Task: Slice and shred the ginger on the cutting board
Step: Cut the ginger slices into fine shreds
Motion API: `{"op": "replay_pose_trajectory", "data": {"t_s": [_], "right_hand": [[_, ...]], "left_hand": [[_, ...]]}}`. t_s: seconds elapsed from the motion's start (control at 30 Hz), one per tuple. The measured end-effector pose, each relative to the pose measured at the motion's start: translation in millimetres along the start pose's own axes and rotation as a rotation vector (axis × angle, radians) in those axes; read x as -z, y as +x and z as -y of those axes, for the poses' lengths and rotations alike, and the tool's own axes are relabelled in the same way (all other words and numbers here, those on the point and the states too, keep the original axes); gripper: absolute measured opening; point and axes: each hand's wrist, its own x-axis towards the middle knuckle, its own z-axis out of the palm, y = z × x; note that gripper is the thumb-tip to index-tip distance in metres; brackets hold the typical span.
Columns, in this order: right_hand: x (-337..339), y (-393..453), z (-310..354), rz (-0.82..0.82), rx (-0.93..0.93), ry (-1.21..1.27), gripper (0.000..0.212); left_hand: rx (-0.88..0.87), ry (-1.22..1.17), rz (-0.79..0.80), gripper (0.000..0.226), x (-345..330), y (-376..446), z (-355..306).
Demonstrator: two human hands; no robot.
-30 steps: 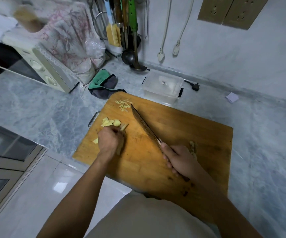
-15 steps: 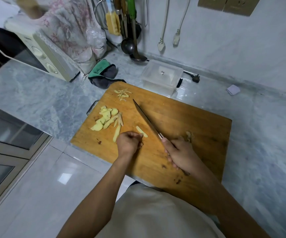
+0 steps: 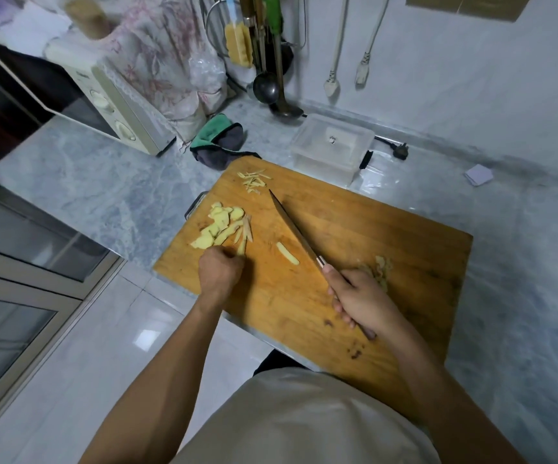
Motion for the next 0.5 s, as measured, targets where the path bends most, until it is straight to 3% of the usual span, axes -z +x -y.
{"op": "replay_pose_trajectory", "data": {"t_s": [0.1,0.27,0.4,0.5], "right_hand": [[3,1,0,0.005,-0.005,0.008,0.052],[4,2,-1,0.008,-0.019,0.036,0.051],[6,3,0,0.010,-0.033,0.057,0.052],[8,4,2,0.012,-0.041,0.083,0.053]], "left_hand": [[0.051,-0.142,0.070,0.020,4,-2,6],[-0.090,0.056,-0.025,0.006,11,-6,14],[-0.252,0.048,-0.065,0.020,12,3,-3],[-0.183,0.085,-0.055,0.026,6,15,-17]]}}
